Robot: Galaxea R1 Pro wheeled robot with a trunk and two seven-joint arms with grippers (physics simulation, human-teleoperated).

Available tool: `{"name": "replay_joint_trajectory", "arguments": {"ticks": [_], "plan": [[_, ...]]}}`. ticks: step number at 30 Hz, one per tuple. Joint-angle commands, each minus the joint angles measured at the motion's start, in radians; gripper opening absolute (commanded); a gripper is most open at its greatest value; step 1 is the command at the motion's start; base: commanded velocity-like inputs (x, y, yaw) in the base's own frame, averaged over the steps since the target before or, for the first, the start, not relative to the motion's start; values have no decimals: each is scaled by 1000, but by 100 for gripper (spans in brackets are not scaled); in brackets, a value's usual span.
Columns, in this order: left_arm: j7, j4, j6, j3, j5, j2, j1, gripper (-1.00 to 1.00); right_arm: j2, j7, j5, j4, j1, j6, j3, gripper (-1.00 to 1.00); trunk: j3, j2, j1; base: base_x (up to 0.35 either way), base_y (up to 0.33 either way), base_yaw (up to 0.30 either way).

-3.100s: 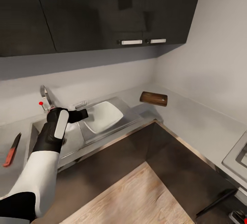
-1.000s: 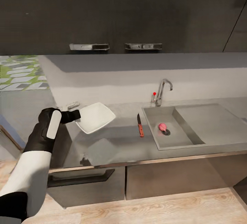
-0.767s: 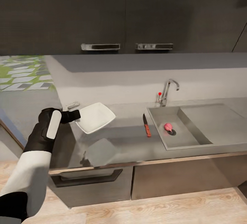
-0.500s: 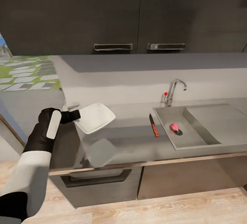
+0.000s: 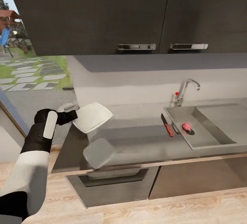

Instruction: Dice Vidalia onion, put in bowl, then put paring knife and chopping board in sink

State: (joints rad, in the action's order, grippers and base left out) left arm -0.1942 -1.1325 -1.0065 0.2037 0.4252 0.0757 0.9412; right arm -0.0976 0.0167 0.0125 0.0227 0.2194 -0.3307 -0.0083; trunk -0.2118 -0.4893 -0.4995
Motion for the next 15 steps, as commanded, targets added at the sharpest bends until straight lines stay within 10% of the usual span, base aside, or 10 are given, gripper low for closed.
{"name": "replay_joint_trajectory", "arguments": {"ticks": [1, 15], "plan": [[-8, 0, -3, 5, 15, 0, 1, -100, -1, 2, 1, -1, 1, -4, -1, 100, -2, -2, 0, -48, 306, 0], [-7, 42, -1, 13, 15, -8, 1, -100, -2, 1, 1, -1, 1, -4, -1, 100, -2, -2, 0, -34, 224, 0]]}}
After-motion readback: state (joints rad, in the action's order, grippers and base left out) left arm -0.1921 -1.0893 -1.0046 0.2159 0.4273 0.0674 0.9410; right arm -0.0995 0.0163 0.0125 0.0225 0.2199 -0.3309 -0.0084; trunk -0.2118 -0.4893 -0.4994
